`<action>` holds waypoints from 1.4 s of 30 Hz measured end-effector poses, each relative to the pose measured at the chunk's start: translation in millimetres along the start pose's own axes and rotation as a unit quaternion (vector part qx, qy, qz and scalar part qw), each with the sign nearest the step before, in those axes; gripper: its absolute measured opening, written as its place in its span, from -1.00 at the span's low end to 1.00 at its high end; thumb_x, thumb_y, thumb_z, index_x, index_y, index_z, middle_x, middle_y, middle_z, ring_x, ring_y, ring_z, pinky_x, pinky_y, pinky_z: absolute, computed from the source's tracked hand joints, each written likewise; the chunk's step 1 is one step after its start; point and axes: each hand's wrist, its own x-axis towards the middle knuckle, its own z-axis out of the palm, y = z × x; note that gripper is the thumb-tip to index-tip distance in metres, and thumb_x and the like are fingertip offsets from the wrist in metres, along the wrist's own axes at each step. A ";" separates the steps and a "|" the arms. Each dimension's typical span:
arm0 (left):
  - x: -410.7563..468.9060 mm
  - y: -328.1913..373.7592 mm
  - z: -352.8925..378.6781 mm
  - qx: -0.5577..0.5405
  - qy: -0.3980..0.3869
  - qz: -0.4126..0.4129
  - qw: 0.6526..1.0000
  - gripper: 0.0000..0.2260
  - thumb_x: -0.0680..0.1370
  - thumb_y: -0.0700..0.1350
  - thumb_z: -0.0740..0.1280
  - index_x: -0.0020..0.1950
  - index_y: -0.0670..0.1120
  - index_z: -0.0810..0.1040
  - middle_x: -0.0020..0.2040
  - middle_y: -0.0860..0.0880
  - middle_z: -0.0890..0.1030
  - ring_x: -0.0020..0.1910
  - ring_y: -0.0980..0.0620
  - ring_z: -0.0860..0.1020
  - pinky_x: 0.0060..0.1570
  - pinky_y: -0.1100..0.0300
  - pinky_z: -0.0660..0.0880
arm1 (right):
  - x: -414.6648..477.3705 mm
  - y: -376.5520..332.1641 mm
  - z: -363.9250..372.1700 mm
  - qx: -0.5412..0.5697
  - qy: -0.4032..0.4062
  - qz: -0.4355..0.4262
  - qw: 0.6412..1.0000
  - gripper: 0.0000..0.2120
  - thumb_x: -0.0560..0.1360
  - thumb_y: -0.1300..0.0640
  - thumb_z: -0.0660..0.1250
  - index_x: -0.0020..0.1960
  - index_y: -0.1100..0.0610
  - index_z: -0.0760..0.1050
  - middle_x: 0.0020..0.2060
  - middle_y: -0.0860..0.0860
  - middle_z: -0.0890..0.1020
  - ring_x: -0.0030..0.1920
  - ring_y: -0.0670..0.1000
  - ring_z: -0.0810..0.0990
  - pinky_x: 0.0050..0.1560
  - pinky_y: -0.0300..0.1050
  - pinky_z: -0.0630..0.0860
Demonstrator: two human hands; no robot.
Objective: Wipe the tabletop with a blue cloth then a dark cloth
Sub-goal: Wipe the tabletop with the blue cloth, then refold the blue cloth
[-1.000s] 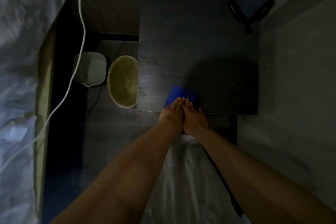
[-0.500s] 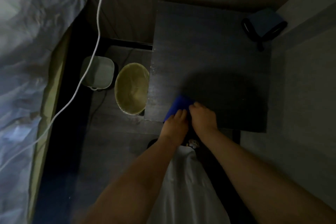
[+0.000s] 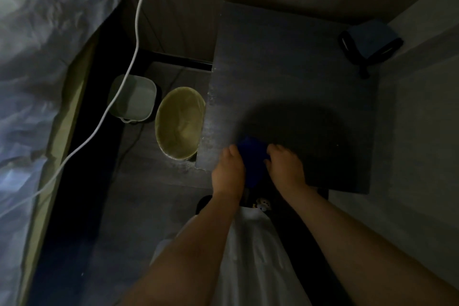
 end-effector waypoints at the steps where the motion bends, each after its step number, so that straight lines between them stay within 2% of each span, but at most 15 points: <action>1: 0.8 -4.8 -0.4 -0.018 0.011 -0.014 1.000 -0.70 0.61 -0.12 0.24 0.31 -0.15 0.33 0.26 -0.10 0.43 0.20 -0.03 0.46 0.01 0.14 0.49 | 1.0 -1.5 0.7 0.011 -0.003 -0.003 1.000 -0.79 0.59 0.11 0.26 0.19 0.14 0.45 0.12 0.09 0.55 0.10 0.06 0.56 -0.04 -0.12 0.50; 5: 3.8 -25.9 -9.4 -0.059 0.049 -0.033 0.997 -0.71 0.57 -0.11 0.30 0.27 -0.15 0.44 0.22 -0.11 0.49 0.17 -0.07 0.49 0.02 0.05 0.52 | 8.9 -19.7 0.9 0.033 0.001 -0.017 0.999 -0.80 0.59 0.11 0.25 0.18 0.15 0.47 0.11 0.09 0.56 0.08 0.07 0.56 -0.11 -0.16 0.40; 10: 14.2 -51.7 -27.4 -0.114 0.080 -0.057 0.989 -0.85 0.53 -0.16 0.35 0.07 -0.16 0.51 0.07 -0.11 0.52 0.03 -0.10 0.52 -0.04 -0.03 0.51 | 22.0 -52.0 0.4 0.039 0.012 -0.031 0.999 -0.79 0.60 0.10 0.23 0.18 0.16 0.48 0.13 0.10 0.55 0.13 0.09 0.55 -0.02 -0.10 0.48; 14: 33.9 -69.0 -47.8 -0.126 0.105 -0.073 0.984 -0.86 0.54 -0.16 0.35 0.04 -0.19 0.53 0.07 -0.13 0.50 0.02 -0.11 0.51 -0.03 0.02 0.46 | 40.4 -83.6 -3.5 0.033 0.045 -0.045 0.997 -0.76 0.61 0.09 0.21 0.22 0.16 0.48 0.16 0.09 0.55 0.18 0.08 0.54 0.07 -0.09 0.48; 19: 73.2 -94.3 -86.9 -0.038 0.105 -0.084 0.990 -0.82 0.59 -0.13 0.25 0.13 -0.19 0.50 0.15 -0.17 0.49 0.12 -0.16 0.50 -0.06 0.01 0.43 | 76.3 -132.9 -15.4 0.012 0.066 -0.077 0.995 -0.76 0.62 0.11 0.19 0.25 0.15 0.44 0.18 0.11 0.54 0.17 0.07 0.55 0.10 -0.09 0.49; 23: 97.0 -119.8 -127.3 0.043 0.194 -0.033 0.979 -0.77 0.55 -0.10 0.28 0.14 -0.19 0.49 0.13 -0.20 0.50 0.11 -0.20 0.49 -0.04 -0.06 0.45 | 102.8 -170.6 -37.8 0.041 0.112 -0.107 0.987 -0.79 0.62 0.13 0.19 0.21 0.16 0.45 0.15 0.11 0.55 0.12 0.06 0.56 0.06 -0.11 0.51; 27: 101.4 -147.3 -143.2 0.165 0.199 0.016 0.966 -0.77 0.53 -0.11 0.30 0.13 -0.20 0.51 0.13 -0.21 0.50 0.15 -0.21 0.43 0.05 -0.07 0.39 | 111.8 -190.3 -47.3 0.031 0.058 -0.166 0.984 -0.78 0.61 0.11 0.21 0.20 0.18 0.46 0.13 0.12 0.55 0.11 0.07 0.55 -0.01 -0.13 0.44; 32: 95.1 -147.4 -146.8 0.025 0.194 0.037 0.980 -0.80 0.51 -0.12 0.36 0.07 -0.20 0.48 0.13 -0.19 0.45 0.12 -0.16 0.43 0.04 -0.04 0.46 | 108.1 -186.8 -54.8 0.033 0.075 -0.163 0.983 -0.73 0.60 0.07 0.22 0.26 0.14 0.44 0.19 0.08 0.49 0.20 0.06 0.48 0.16 -0.06 0.49; 34: 92.5 -142.8 -146.9 -0.031 0.184 0.046 0.981 -0.81 0.50 -0.14 0.38 0.03 -0.19 0.47 0.08 -0.18 0.47 0.03 -0.16 0.48 -0.03 -0.01 0.45 | 103.8 -179.2 -59.9 0.084 0.060 -0.137 0.985 -0.76 0.59 0.08 0.25 0.22 0.15 0.47 0.17 0.07 0.47 0.17 0.05 0.49 0.12 -0.08 0.48; 38: 84.1 -121.1 -150.4 -0.127 0.161 0.088 0.975 -0.83 0.49 -0.17 0.40 -0.03 -0.18 0.46 -0.11 -0.08 0.53 -0.14 -0.08 0.51 -0.15 0.13 0.39 | 88.3 -150.9 -79.9 0.232 0.001 -0.088 0.969 -0.93 0.56 0.11 0.30 -0.04 0.10 0.46 -0.10 0.04 0.51 -0.07 0.03 0.52 -0.05 -0.09 0.45; 42: 71.1 -86.5 -154.7 -0.189 0.109 0.097 0.971 -0.81 0.44 -0.15 0.46 -0.14 -0.09 0.44 -0.24 0.01 0.52 -0.27 0.02 0.49 -0.21 0.15 0.42 | 68.1 -112.9 -112.7 0.311 -0.048 -0.044 0.948 -0.85 0.54 0.11 0.33 0.06 0.15 0.53 -0.05 0.07 0.60 -0.03 0.04 0.60 0.05 -0.03 0.55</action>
